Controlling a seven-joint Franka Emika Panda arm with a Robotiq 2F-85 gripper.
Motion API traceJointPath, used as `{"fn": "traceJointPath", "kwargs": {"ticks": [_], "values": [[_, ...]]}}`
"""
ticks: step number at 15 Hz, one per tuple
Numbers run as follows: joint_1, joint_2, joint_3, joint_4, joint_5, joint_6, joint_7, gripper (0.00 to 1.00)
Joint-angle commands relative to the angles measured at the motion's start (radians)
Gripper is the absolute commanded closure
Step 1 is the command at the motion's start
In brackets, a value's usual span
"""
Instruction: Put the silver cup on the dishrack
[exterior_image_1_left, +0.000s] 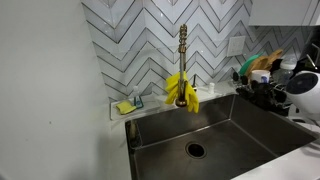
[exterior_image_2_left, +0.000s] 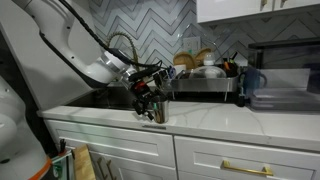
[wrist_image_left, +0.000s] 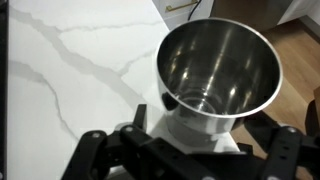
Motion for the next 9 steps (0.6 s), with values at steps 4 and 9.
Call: {"fn": "traceJointPath", "kwargs": {"ticks": [4,9], "values": [[-0.018,0.006,-0.008,-0.012,-0.054,0.064,0.009,0.00],[-0.022,0.014,-0.010,-0.012,-0.062,0.079,0.011,0.00]]}}
